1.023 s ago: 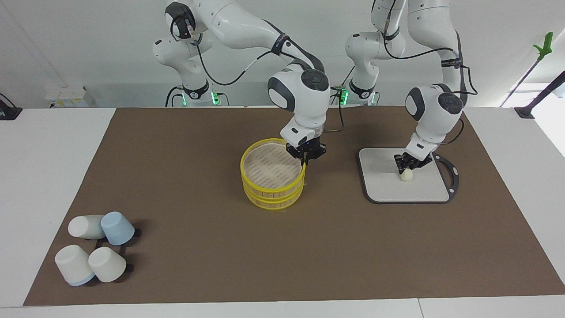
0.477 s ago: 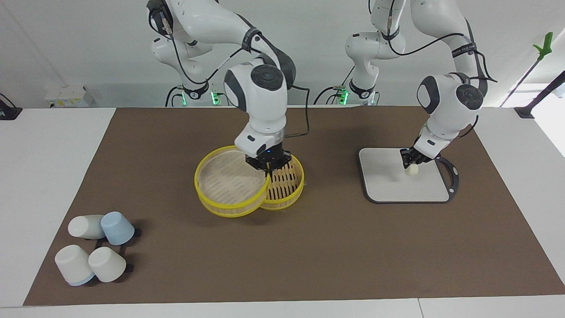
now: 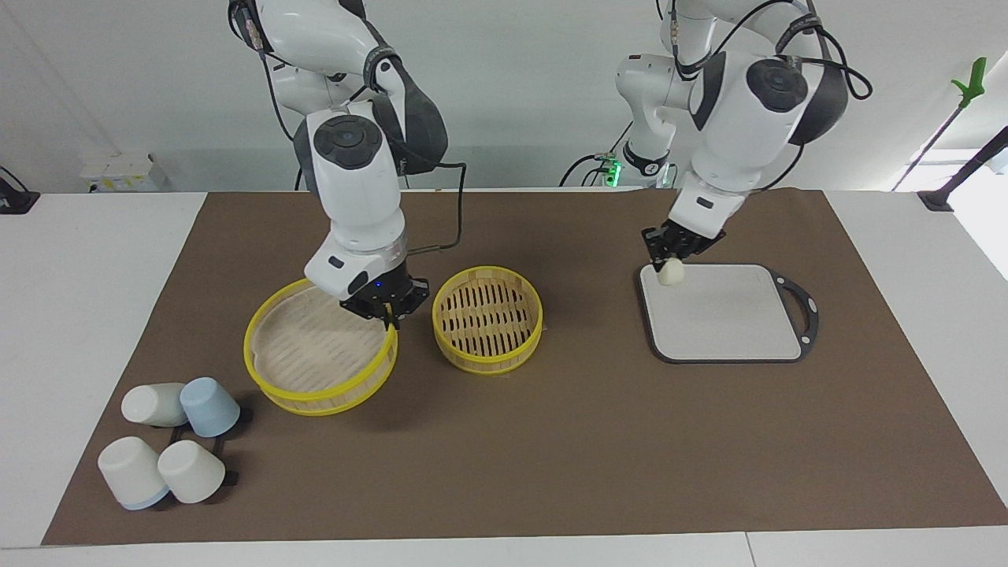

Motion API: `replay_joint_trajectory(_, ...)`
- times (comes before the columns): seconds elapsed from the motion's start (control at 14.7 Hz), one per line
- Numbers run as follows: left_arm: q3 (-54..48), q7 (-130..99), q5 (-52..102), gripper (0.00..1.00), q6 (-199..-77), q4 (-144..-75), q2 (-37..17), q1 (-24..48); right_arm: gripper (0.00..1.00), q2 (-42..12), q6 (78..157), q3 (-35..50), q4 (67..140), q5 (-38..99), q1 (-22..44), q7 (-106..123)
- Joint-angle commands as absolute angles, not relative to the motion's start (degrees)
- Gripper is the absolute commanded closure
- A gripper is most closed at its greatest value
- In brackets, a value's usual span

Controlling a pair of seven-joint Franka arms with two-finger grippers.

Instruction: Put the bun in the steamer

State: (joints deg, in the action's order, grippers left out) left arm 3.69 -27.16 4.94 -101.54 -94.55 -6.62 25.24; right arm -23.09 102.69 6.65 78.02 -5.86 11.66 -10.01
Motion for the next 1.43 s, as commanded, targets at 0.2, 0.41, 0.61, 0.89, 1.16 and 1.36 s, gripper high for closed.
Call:
replay_joint_trajectory(0.2,4.7,-37.3,6.9,0.74,-116.8,-94.5,-15.2,39.8,1.00,-22.2,102.0,7.4,79.7,-5.7,8.5,-3.2)
replay_joint_trajectory(0.41,4.7,-37.8,6.9,0.74,-123.9,-99.7,-16.6,43.3,1.00,-22.0,102.1,7.4,80.4,-5.2,7.4,0.4)
replay_joint_trajectory(0.61,4.9,-38.5,6.6,0.74,-128.7,-100.2,-22.0,45.9,1.00,-21.8,102.1,7.3,81.0,-3.8,7.2,0.4)
replay_joint_trajectory(0.89,4.8,-38.6,6.6,0.74,-132.2,-100.8,-23.8,45.9,1.00,-20.7,102.2,7.3,83.3,0.9,4.8,0.1)
replay_joint_trajectory(1.16,4.7,-40.5,6.6,0.51,-134.6,-102.6,-23.7,46.0,1.00,-20.7,102.9,7.3,83.8,1.0,4.4,0.1)
replay_joint_trajectory(1.36,4.8,-43.4,6.6,0.00,-134.9,-102.9,-23.6,46.3,1.00,-20.7,102.9,7.3,83.8,1.0,4.4,0.1)
